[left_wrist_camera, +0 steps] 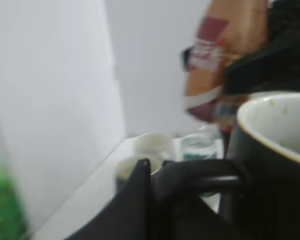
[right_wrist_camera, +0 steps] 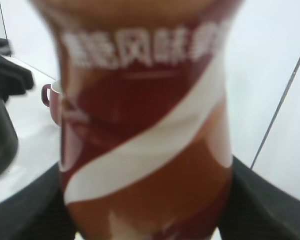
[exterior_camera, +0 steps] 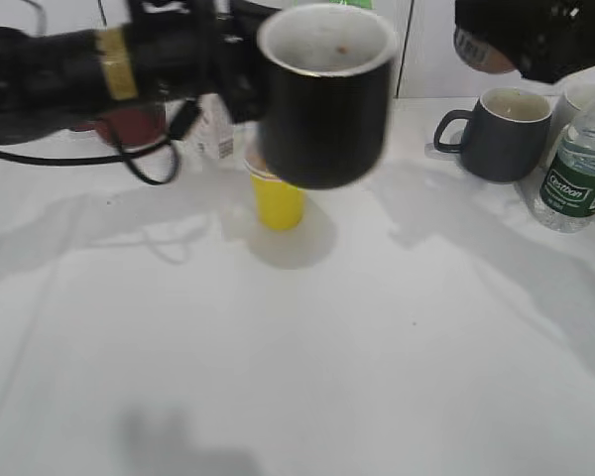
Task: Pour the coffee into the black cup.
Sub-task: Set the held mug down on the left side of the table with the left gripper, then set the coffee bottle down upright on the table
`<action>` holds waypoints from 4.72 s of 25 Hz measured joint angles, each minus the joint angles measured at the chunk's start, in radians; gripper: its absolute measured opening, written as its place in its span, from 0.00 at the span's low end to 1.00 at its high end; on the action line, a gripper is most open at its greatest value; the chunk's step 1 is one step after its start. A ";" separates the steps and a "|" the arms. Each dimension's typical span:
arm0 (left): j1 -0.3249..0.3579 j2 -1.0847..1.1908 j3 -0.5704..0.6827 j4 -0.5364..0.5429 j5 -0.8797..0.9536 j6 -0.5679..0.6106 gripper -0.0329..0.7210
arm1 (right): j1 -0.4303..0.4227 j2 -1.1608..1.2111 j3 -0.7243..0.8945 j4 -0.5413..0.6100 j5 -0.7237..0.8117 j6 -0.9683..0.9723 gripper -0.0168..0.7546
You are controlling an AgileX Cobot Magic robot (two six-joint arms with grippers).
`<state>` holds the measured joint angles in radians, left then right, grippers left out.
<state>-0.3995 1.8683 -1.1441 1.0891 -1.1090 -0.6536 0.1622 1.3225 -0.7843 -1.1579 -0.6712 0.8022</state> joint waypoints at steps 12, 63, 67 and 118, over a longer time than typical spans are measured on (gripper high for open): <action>0.308 -0.149 0.250 -0.051 -0.002 0.020 0.09 | 0.000 0.000 0.000 0.001 -0.013 0.117 0.72; 0.456 0.168 0.486 -0.782 -0.085 0.539 0.16 | 0.000 0.000 0.000 0.020 -0.025 0.118 0.72; 0.456 0.166 0.514 -0.784 -0.098 0.536 0.30 | 0.000 0.000 0.000 0.020 -0.025 0.118 0.72; 0.452 -0.354 0.786 -0.603 -0.100 0.500 0.37 | 0.183 0.596 0.080 0.818 -0.203 -0.639 0.72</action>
<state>0.0524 1.5142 -0.3580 0.4857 -1.2085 -0.1538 0.3455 1.9186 -0.7046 -0.3396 -0.8737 0.1628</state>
